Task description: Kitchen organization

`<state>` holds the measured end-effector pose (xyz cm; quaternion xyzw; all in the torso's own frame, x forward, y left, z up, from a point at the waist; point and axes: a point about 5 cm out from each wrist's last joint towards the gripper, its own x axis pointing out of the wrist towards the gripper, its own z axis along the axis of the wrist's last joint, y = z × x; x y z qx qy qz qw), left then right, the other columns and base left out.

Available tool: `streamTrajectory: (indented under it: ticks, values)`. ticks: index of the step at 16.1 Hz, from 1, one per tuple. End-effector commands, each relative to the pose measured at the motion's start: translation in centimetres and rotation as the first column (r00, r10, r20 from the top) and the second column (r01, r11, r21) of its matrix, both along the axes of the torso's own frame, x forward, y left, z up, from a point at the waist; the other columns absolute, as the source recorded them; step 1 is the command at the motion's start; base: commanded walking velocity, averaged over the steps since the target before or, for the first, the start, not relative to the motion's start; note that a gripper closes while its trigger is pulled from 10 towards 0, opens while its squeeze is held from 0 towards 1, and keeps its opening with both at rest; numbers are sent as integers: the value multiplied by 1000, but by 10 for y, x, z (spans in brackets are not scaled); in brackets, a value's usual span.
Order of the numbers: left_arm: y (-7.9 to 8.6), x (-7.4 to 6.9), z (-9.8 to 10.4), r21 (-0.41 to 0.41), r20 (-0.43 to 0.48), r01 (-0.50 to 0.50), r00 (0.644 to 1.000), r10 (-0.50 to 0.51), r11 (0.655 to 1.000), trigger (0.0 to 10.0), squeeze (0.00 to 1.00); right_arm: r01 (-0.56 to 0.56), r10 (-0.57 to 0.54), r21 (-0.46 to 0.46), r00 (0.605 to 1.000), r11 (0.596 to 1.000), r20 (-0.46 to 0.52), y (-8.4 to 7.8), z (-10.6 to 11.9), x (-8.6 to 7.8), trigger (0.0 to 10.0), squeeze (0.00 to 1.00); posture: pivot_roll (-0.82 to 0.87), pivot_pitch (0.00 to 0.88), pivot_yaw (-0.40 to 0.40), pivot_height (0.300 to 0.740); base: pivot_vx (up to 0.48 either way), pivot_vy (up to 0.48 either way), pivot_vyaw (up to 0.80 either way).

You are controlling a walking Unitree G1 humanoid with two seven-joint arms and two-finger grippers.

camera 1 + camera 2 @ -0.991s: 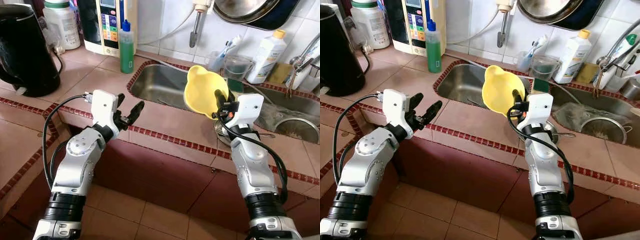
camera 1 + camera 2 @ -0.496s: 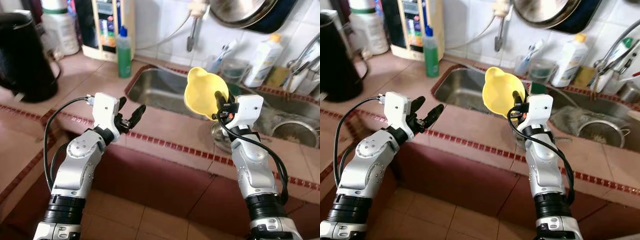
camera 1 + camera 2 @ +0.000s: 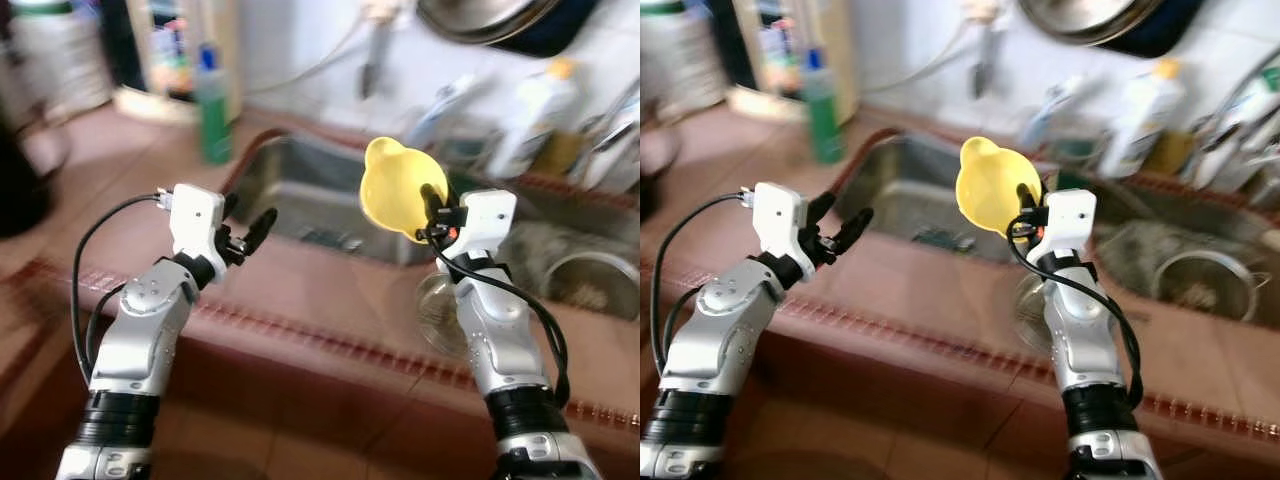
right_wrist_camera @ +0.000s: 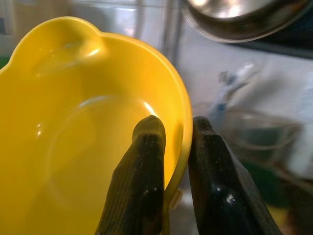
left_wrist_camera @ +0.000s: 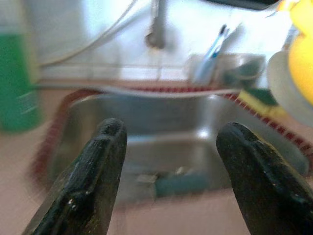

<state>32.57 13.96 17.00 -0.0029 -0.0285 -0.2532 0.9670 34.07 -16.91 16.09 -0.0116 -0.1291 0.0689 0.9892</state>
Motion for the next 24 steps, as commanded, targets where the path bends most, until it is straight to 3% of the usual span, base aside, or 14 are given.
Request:
streamTrajectory:
  ticks: [1, 4, 9, 13, 16, 18, 24]
  values:
    - [4, -1, 5, 19, 18, -7, 1000, 7, 1000, 10000, 0, -8, 8, 10, 999, 1000, 32, 3, 9, 3, 10000, 0, 1, 0, -75, 740, 480, 0, 0]
    - [5, -2, 5, 19, 15, -11, 1000, 10, 1000, 10000, 0, -11, 11, 9, 999, 1000, 31, 4, 9, 3, 10000, 0, 4, 0, -74, 740, 440, 0, 0]
    - [3, -1, 3, 8, -7, -22, 1000, 22, 1000, 10000, 0, -5, 5, 16, 1000, 1000, 8, 3, 6, 4, 10000, 0, 3, 0, -72, 740, 0, 0, 0]
    - [-5, -4, 1, 106, -35, 1, 999, 3, 994, 10000, 0, 65, -58, 44, 990, 997, -131, -5, -9, 10, 10000, 0, 0, 0, -72, 740, 0, 0, 0]
    - [-18, -12, -3, 152, -72, 66, 996, -55, 986, 10000, 0, 143, -133, 35, 968, 989, -211, -17, -16, 13, 10000, 0, -6, 0, -70, 740, 0, 0, 0]
    - [-32, -26, -3, 178, -78, 162, 986, -150, 971, 10000, 0, 195, -165, 70, 938, 978, -303, -32, -24, 15, 10000, 0, -7, 0, -70, 740, 0, 0, 0]
    - [-50, -38, 0, 169, -96, 237, 970, -223, 957, 10000, 0, 208, -177, 45, 914, 977, -366, -44, -28, 18, 10000, 0, -10, 14, -63, 740, 0, 0, 0]
